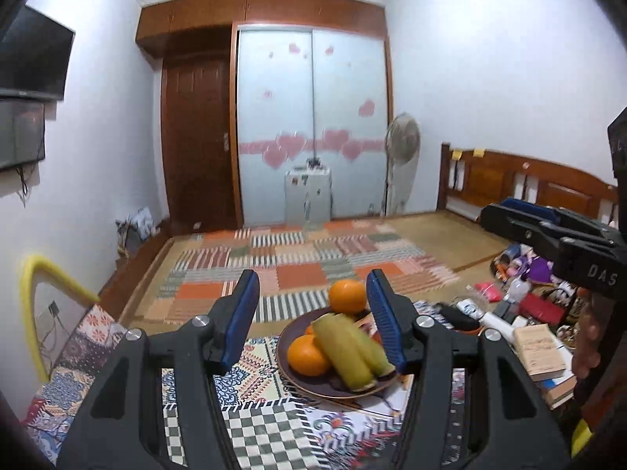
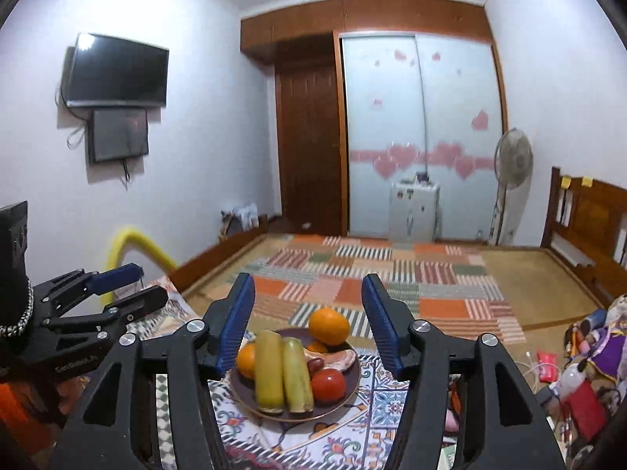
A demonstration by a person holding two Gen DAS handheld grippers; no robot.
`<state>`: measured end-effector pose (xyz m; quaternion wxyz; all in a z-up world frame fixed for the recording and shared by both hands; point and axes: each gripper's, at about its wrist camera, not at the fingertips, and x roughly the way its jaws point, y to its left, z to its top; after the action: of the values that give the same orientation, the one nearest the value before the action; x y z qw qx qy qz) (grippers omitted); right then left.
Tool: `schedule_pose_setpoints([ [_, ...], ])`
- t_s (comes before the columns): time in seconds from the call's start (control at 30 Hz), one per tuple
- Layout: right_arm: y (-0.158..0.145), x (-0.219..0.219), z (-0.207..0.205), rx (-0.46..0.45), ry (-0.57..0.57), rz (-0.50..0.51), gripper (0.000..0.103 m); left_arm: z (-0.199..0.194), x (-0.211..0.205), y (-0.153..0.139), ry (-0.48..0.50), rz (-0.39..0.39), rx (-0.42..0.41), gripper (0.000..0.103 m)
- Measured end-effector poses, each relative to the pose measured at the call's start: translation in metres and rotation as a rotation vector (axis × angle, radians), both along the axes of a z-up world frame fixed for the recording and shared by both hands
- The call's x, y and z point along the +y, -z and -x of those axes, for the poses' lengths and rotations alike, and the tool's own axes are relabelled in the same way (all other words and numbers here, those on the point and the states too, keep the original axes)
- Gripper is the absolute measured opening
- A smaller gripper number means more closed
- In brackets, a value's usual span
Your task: Organize fruits
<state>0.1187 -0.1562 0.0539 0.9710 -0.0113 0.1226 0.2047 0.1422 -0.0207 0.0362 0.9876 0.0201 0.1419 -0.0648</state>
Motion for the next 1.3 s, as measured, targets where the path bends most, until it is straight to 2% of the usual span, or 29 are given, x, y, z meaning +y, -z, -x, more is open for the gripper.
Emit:
schedule_pose_setpoints([
  [0.1,-0.009,-0.001,0.028,-0.04,0.018,-0.001,0.055,0.035,-0.004,-0.016,-0.005,0.009,-0.053,0.059],
  [0.2,-0.015,-0.003,0.05,-0.066,0.023,-0.024,0.062,0.069,-0.005,-0.029,-0.013,0.022,-0.088,0.06],
  [0.3,-0.019,-0.003,0.071,-0.098,0.036,-0.029,0.067,0.097,-0.003,-0.036,-0.02,0.034,-0.118,0.065],
  [0.37,-0.019,-0.002,0.08,-0.117,0.047,-0.032,0.077,0.112,-0.002,-0.039,-0.027,0.04,-0.133,0.068],
  [0.5,-0.018,0.001,0.098,-0.147,0.052,-0.035,0.083,0.141,-0.004,-0.04,-0.032,0.04,-0.142,0.072],
  [0.6,-0.018,0.003,0.105,-0.165,0.068,-0.03,0.087,0.156,-0.004,-0.04,-0.037,0.044,-0.153,0.082],
  [0.67,-0.017,0.005,0.107,-0.171,0.074,-0.03,0.095,0.163,-0.003,-0.04,-0.044,0.047,-0.165,0.086],
  [0.8,-0.014,0.006,0.112,-0.18,0.086,-0.036,0.103,0.172,-0.001,-0.041,-0.045,0.055,-0.17,0.09],
  [1.3,-0.002,-0.001,0.129,-0.166,0.112,-0.049,0.103,0.177,-0.001,-0.038,-0.057,0.042,-0.187,0.101],
])
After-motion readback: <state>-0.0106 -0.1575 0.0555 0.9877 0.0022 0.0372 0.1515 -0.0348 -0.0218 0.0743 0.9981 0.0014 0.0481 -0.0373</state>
